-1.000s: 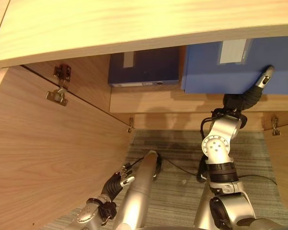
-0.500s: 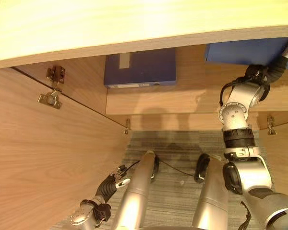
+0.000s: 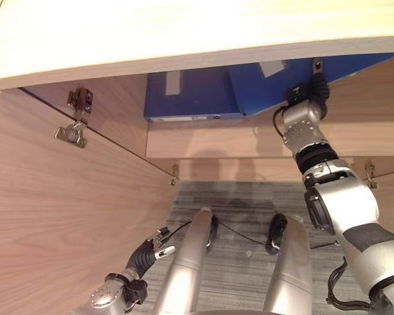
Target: Put the empty folder in the office cabinet
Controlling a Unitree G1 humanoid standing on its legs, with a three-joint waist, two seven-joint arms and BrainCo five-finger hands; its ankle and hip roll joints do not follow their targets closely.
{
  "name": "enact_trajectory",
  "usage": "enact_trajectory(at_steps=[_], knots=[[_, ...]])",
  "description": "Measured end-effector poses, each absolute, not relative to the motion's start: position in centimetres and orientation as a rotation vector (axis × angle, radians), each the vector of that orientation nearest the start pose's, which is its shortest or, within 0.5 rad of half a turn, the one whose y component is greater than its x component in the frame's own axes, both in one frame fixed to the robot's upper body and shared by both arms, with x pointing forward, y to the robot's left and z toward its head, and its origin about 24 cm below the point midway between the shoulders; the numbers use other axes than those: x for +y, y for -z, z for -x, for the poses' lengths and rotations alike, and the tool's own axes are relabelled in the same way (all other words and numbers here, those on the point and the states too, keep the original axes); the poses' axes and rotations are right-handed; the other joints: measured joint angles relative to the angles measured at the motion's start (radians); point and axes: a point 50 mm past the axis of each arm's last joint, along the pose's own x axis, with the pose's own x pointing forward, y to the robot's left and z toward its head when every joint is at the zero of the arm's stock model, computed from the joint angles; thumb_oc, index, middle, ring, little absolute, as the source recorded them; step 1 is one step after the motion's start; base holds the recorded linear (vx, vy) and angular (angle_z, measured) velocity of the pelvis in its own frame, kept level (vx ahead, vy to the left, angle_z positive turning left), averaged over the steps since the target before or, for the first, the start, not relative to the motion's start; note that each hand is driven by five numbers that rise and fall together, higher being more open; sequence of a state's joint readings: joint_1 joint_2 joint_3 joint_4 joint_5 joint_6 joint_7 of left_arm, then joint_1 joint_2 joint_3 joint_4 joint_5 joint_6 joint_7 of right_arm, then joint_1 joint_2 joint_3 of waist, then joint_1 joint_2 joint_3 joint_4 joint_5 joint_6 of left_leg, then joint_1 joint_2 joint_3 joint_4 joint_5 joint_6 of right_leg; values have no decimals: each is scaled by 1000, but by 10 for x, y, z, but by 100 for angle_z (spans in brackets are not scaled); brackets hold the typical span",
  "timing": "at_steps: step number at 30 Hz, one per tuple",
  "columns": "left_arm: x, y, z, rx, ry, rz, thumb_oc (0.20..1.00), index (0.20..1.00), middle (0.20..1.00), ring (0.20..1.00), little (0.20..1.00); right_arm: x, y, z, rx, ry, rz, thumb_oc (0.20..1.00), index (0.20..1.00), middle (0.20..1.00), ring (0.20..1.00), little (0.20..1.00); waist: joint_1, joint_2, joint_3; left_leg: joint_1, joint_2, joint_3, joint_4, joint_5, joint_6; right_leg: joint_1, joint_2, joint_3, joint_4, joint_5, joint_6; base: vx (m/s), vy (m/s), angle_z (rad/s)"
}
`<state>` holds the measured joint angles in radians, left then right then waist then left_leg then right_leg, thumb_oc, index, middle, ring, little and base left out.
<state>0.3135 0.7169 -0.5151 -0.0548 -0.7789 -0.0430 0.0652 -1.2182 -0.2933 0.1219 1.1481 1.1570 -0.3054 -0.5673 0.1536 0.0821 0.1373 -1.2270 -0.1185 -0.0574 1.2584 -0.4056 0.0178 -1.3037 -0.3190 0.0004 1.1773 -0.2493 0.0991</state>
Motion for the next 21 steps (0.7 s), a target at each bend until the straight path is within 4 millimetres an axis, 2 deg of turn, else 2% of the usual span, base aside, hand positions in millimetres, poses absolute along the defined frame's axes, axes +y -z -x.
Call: enact_trajectory(at_steps=[4,8,12,15,18,21], knots=[[191,29,-146,564,247,136,1000,1000,1000,1000,1000,-196,-194,-418,-57,616,-871,200,200,200,200,200,17,3,2,-23,-1,-3,8,1,-2,-23,-2,0,12,-2,-3,2,3,1],[191,29,-145,565,241,137,1000,1000,1000,1000,1000,-204,-192,-417,-45,647,-973,200,200,200,200,200,31,23,13,-25,-14,-9,11,-1,-6,-27,-6,1,27,-14,-5,13,6,10],[191,29,-146,563,239,137,1000,1000,1000,1000,1000,-215,-203,-415,-110,658,-1013,200,200,200,200,200,49,35,18,-31,-17,-11,15,-5,-12,-36,-15,1,38,-22,-9,6,1,3],[191,29,-146,563,240,137,1000,1000,1000,1000,1000,-229,-218,-412,-187,666,-1078,200,200,200,200,200,53,40,19,-54,-20,-12,28,-7,-15,-59,-17,2,55,-29,-10,20,1,3],[190,29,-147,560,245,141,1000,1000,1000,1000,1000,-238,-234,-405,-305,649,-1153,200,200,200,200,200,50,58,30,-59,-20,-12,44,-15,-13,-62,-17,3,69,-36,-9,21,-3,1],[190,29,-147,559,247,141,1000,1000,1000,1000,1000,-243,-236,-401,-355,661,-1197,200,200,200,200,200,47,59,30,-59,-20,-11,44,-19,-13,-64,-16,7,71,-38,-11,12,6,0]])
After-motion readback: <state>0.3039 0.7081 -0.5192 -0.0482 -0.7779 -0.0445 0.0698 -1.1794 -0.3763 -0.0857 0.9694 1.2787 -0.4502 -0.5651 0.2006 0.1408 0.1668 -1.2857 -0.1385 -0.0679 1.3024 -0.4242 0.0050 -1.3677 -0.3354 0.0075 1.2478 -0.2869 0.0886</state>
